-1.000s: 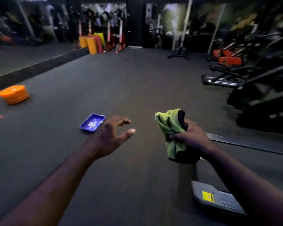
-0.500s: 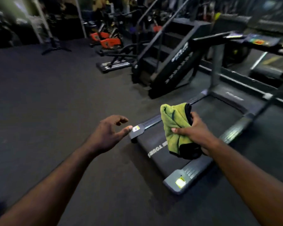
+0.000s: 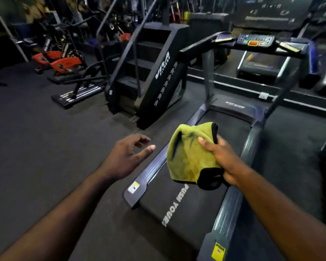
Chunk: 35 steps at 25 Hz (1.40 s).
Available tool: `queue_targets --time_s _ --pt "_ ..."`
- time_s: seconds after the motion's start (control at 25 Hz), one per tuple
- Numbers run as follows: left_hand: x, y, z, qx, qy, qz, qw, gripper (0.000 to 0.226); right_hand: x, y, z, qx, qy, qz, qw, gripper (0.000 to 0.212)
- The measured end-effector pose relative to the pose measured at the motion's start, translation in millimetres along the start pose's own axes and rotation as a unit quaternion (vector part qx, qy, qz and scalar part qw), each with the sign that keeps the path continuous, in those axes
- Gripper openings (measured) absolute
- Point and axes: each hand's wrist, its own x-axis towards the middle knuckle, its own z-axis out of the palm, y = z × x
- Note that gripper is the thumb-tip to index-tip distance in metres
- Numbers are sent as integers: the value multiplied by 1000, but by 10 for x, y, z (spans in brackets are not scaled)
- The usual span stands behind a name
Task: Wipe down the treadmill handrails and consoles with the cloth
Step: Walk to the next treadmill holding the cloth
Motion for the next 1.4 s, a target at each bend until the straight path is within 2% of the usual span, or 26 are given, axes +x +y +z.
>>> queue_targets --time_s 0.2,0.4,0.52,0.64,0.76,0.92,0.96,1.04,1.16,1.24,1.4 --pt "1328 -3 175 -56 -62 29 996 43 741 -312 -108 -47 112 -39 992 34" --pt "2614 -396 1099 -140 -133 42 980 41 1606 -98 -559 -61 185 -1 981 37" --pt "3580 -339 1550 -244 -191 9 951 47 2450 -219 -758 -93 211 3 973 53" --pt "4810 23 1488 -333 -238 -55 911 65 3309 -968 -727 -82 213 13 974 48" --pt "5725 509 1302 -318 -272 -92 904 71 3801 -1757 -734 -79 232 -13 969 46" --pt "6537 1432 1147 -339 -308 -104 883 26 3966 -2694 -939 -64 270 -29 960 63" --pt "6697 1674 1127 -338 -322 -90 880 24 3973 -2905 -1032 -63 288 -33 955 64" --pt "7009 2057 1147 -330 -344 -53 877 26 4010 -3204 -1277 -56 328 -57 941 54" --pt "7463 2381 1335 -316 -370 -5 874 27 4081 -3372 -1774 11 397 -89 914 28" --pt "7734 2456 1572 -313 -400 1 862 27 4167 -3357 -2153 60 441 -87 891 21" --pt "8166 2643 2139 -239 -431 42 869 28 4492 -3247 -2882 27 512 -75 855 15"
